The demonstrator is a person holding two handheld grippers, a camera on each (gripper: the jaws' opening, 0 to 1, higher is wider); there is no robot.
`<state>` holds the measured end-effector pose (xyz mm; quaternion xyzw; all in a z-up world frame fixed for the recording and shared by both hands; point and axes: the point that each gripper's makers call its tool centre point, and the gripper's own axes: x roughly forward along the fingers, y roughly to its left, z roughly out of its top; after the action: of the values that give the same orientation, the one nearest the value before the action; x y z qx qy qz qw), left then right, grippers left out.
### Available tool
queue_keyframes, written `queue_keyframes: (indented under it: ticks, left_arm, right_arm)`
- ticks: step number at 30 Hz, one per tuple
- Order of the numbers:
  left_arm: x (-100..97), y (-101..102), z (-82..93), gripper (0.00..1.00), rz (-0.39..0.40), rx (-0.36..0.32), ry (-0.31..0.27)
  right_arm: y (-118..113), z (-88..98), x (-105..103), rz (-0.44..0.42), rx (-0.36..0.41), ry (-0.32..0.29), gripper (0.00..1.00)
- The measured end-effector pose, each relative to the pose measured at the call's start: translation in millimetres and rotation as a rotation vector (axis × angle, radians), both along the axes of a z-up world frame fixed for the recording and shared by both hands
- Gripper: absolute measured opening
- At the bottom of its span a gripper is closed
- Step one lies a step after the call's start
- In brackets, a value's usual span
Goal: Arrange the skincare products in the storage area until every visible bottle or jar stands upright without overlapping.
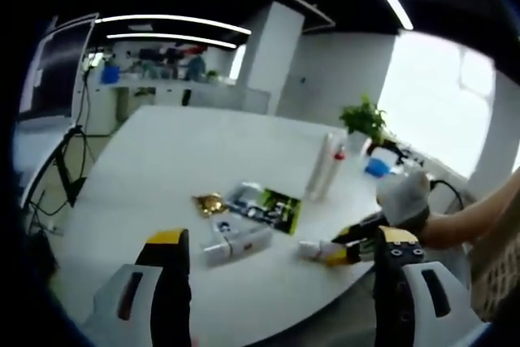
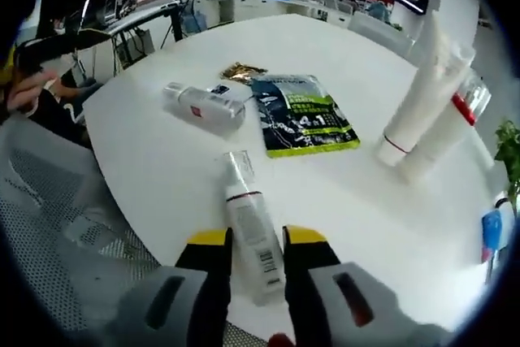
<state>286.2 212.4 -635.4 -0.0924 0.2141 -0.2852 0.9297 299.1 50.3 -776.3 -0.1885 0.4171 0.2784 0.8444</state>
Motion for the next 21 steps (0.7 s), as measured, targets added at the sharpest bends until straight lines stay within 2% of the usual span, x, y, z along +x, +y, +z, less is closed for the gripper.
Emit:
queue_keyframes:
  ticks: [1,7,13,20,21]
  left_arm:
    - [0.2,0.4,-0.4,0.91,0.002,0.002,0.0]
    - [1.3,2.1,-2.3,0.91,0.009,0.01,0.001]
    - [1.5,2.0,-3.2,0.91,0.013,0.021,0.002]
    - [-0.4,-3.4,-2.7,0.91,-0.003,0.016,0.033]
    - [-0.7,-4.4,-2.3,0.91,-0.004,0.016,0.037]
  right_arm:
    - [0.9,-1.4,-2.0,0.038,-0.01,0.002,0.21]
    - [0.5,0.6,-1.2,0.071,0.0,0.015,0.19]
    - [-1.1,0.9,-0.6,0.062,0.058,0.04,0.18]
    - [-3.1,2.9,-2.5,0.028,0.129,0.068,0.18]
    - [-2.5,6.1,-2.7,0.012,0.164,0.068,0.18]
